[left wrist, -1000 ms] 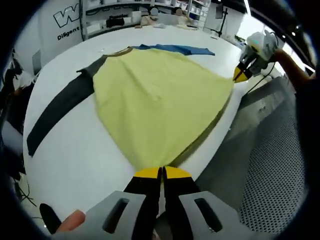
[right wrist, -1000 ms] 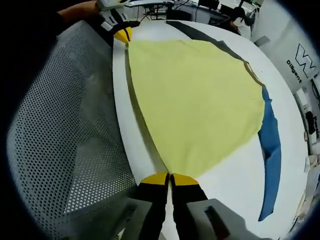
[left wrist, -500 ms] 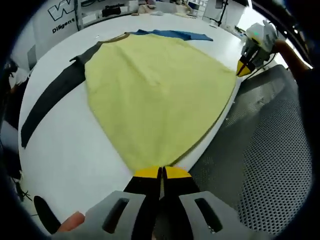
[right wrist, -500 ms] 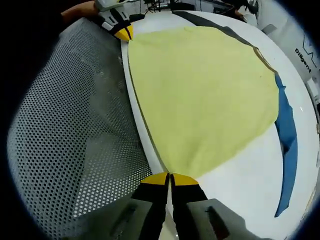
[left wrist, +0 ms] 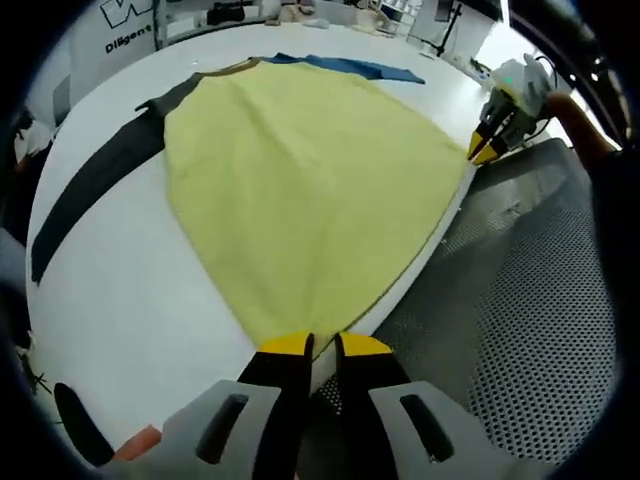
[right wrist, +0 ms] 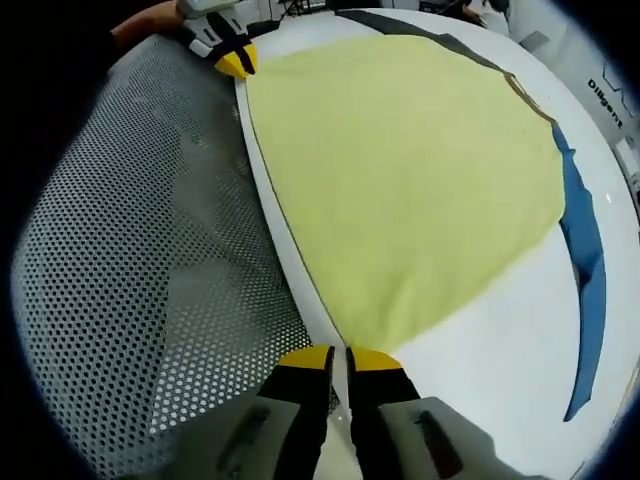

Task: Fold the garment on the visible template until the final outline fits inside the template.

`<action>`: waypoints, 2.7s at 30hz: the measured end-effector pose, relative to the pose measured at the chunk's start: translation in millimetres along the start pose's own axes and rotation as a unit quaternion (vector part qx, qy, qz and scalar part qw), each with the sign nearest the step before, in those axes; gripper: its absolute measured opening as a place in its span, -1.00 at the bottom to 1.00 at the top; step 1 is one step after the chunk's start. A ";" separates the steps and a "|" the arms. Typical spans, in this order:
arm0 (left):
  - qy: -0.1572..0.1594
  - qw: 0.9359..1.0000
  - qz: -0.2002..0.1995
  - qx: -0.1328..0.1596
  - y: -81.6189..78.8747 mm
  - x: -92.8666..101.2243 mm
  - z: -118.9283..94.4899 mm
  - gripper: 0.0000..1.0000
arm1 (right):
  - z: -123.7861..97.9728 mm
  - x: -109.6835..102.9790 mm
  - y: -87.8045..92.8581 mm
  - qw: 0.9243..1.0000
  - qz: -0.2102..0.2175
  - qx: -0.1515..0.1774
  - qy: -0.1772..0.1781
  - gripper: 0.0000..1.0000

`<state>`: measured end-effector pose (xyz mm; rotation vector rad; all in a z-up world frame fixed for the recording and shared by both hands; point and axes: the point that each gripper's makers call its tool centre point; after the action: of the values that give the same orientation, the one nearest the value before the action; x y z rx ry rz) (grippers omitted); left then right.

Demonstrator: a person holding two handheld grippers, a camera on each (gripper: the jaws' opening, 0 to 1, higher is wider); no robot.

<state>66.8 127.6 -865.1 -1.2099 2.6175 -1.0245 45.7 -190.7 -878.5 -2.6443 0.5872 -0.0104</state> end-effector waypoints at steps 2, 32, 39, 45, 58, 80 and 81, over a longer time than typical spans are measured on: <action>0.005 1.000 -0.016 0.006 -1.0 2.1 -0.1 -0.72 | 0.8 0.9 0.4 1.000 0.000 0.000 -0.001 -0.96; -0.046 0.982 -0.042 0.179 -116.2 -8.4 -17.3 -0.54 | -47.6 41.5 -37.0 0.991 0.029 0.082 0.105 -0.93; -0.085 0.947 -0.071 0.303 -155.7 -8.7 -31.1 -0.56 | -59.8 74.0 -45.4 0.977 0.067 0.120 0.166 -0.95; -0.126 0.915 -0.060 0.379 -170.1 1.9 -50.2 -0.51 | -68.9 106.9 -38.9 0.958 0.101 0.144 0.226 -0.95; -0.156 0.920 -0.041 0.357 -146.5 4.6 -33.5 0.25 | -118.0 198.4 4.7 0.893 0.177 0.165 0.380 -0.94; -0.147 0.920 -0.064 0.357 -148.5 6.7 -21.8 0.98 | -149.8 284.0 110.9 0.794 0.319 0.162 0.491 -0.88; -0.145 0.920 -0.067 0.358 -148.8 7.2 -21.3 0.99 | -148.2 287.0 117.2 0.793 0.323 0.156 0.492 -0.89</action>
<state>151.1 64.9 -757.4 -1.2192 1.7002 -1.4994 245.3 -463.4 -816.2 -1.8079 1.6114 -1.2077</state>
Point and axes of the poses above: the point that each gripper's makers call its tool centre point, and the gripper's own axes: z roughly forward along the fingers, x roughly to its right, y roughly out of its underside, and after that the axes turned 12 degrees about x, right-handed
